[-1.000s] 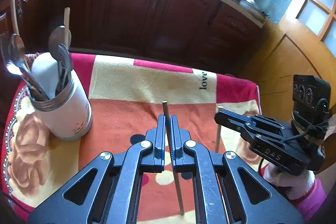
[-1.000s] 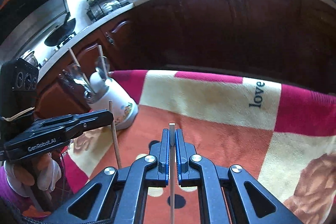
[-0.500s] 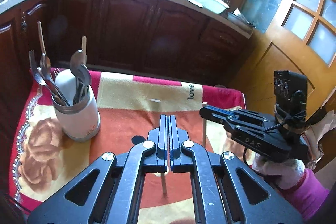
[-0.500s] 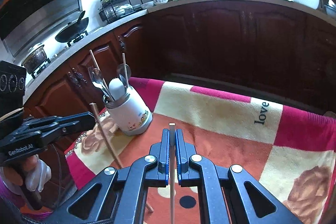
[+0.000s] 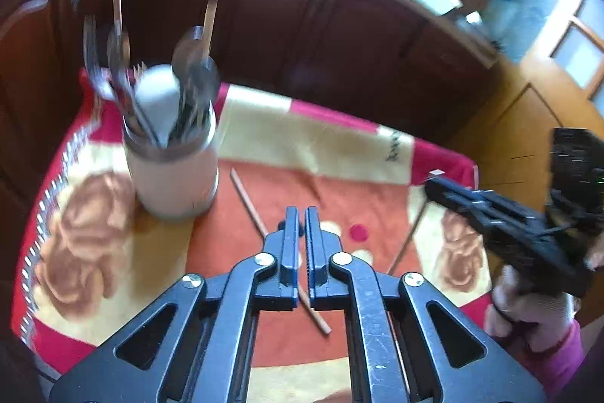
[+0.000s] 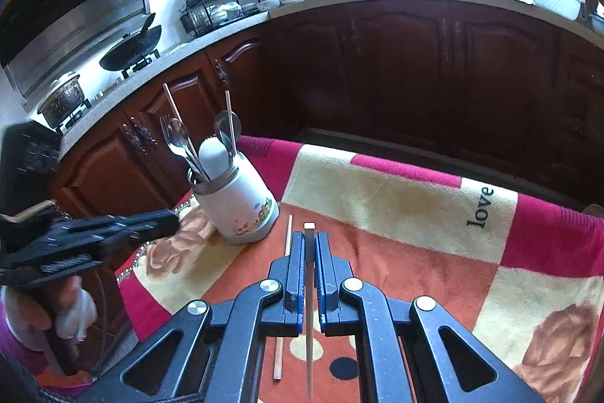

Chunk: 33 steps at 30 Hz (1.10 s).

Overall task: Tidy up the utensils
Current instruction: 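Lift both chopsticks upright with both tools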

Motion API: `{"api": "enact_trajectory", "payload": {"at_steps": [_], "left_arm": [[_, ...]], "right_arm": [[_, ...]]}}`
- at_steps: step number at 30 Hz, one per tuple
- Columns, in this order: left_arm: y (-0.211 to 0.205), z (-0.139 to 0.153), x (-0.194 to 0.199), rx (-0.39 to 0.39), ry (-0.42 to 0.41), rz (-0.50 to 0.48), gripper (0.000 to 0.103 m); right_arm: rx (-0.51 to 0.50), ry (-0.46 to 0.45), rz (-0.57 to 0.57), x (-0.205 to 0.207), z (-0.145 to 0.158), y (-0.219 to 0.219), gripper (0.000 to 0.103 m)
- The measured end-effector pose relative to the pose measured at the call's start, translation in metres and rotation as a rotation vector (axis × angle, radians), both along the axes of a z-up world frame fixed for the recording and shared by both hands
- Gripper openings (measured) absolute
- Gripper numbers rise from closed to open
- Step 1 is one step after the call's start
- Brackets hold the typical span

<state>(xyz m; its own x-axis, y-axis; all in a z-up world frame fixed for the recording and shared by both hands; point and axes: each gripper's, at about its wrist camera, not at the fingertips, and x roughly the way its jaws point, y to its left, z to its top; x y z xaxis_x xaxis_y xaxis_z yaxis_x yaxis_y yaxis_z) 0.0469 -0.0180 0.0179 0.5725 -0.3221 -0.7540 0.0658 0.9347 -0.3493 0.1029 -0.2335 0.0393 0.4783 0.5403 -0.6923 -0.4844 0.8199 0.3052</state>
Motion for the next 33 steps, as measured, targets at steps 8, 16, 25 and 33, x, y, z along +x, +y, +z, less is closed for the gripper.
{"api": "enact_trajectory", "payload": {"at_steps": [8, 16, 25, 33], "left_arm": [[-0.026, -0.078, 0.051, 0.082, 0.146, 0.104, 0.037], [-0.039, -0.128, 0.102, 0.218, 0.274, 0.192, 0.037], [-0.044, -0.132, 0.099, 0.099, 0.243, 0.073, 0.005], [-0.025, -0.06, 0.047, -0.006, 0.067, -0.02, 0.004]], "right_arm": [[0.011, 0.019, -0.013, 0.006, -0.006, -0.015, 0.004], [0.04, 0.034, -0.051, 0.009, -0.009, -0.05, 0.004], [0.067, 0.046, -0.072, 0.015, -0.013, -0.063, 0.005], [0.07, -0.001, -0.056, 0.007, 0.007, -0.052, 0.005]]}}
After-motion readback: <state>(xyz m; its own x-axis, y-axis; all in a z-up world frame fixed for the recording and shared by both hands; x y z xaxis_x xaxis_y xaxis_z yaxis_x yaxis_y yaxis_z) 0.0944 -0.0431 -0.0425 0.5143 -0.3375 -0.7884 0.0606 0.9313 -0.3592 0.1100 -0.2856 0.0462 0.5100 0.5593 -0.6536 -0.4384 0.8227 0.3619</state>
